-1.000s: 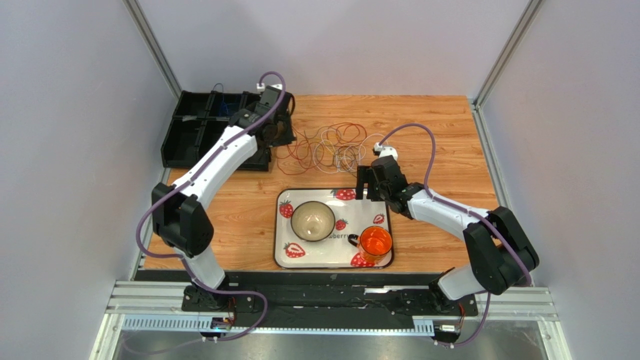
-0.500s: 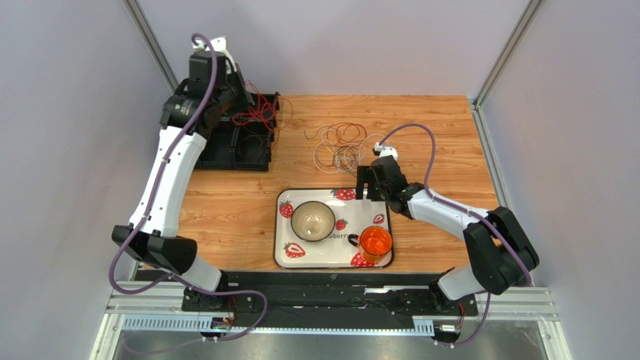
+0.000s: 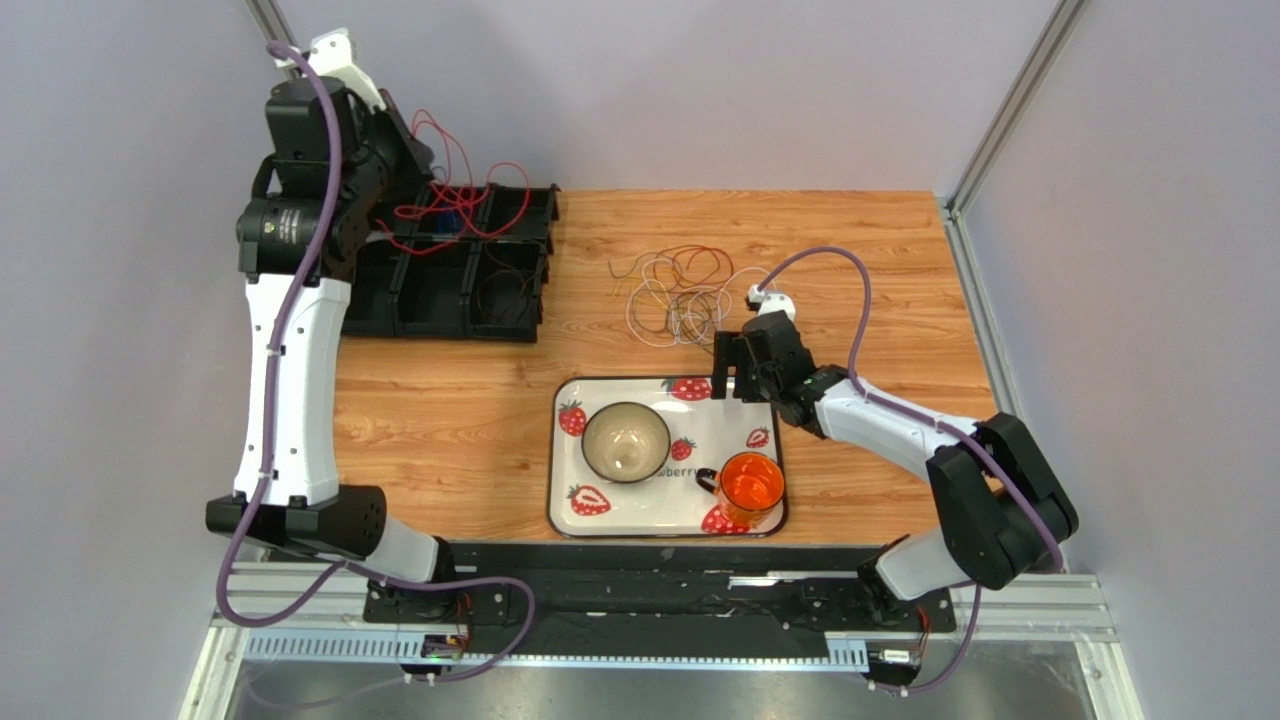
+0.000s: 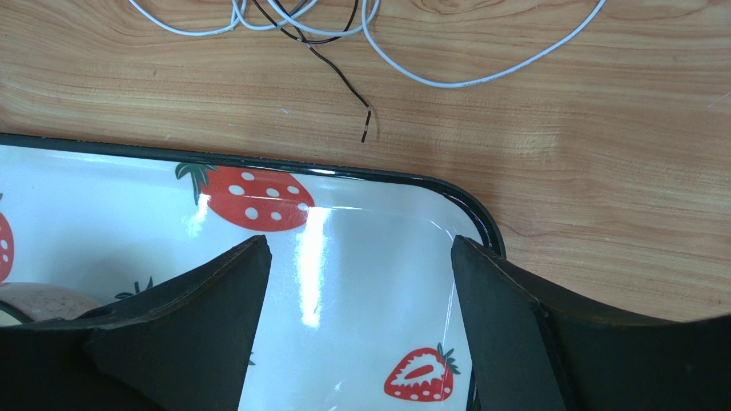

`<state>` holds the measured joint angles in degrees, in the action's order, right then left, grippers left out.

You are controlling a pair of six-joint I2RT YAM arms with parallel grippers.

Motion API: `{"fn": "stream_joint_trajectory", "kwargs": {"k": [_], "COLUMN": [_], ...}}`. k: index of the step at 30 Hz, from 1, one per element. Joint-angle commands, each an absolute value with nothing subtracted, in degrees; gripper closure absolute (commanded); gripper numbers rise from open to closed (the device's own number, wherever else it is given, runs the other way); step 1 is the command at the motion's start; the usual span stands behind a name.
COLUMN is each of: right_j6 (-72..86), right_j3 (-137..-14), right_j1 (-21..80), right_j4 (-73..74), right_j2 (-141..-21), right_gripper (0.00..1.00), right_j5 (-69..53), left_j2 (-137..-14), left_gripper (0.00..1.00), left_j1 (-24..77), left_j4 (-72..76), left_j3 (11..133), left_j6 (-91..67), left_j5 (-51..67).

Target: Untangle the cables

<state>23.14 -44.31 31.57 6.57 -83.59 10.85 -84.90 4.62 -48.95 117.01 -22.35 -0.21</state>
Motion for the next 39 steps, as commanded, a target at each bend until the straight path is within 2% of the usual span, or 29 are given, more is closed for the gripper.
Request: {"fn": "stream_joint_trajectory", "kwargs": {"k": [1, 7, 16, 26, 39], "right_j6": [23.3, 23.2, 23.3, 23.3, 23.2], "right_j3": [-46.1, -46.2, -46.2, -46.3, -46.2], "right_j1": [31.4, 31.4, 31.3, 31.4, 31.4], "right_j4": [5.1, 5.1, 5.1, 5.2, 5.1], "right_j2": [-83.5, -83.7, -83.7, -83.8, -83.7], "right_gripper": [0.18, 0.18, 0.18, 0.18, 0.18], "right_j5": [11.1, 11.1, 11.2, 11.1, 11.1], "left_j2": [-83.8, -81.6, -83.4, -89.8, -99.2], "left_gripper": [1.00, 1.00, 1.00, 1.00, 1.00], "left_j1": [0.8, -4.9, -9.1, -11.2, -11.8], "left_j4": [-48.6, -42.5, -36.3, -27.7, -24.3], "left_j3": [117.4, 106.5, 99.7, 94.8, 95.3], "left_j6": [-21.3, -23.9, -25.4, -26.5, -27.9], "left_j5": [0.4, 2.4, 3.2, 8.9, 5.8]}}
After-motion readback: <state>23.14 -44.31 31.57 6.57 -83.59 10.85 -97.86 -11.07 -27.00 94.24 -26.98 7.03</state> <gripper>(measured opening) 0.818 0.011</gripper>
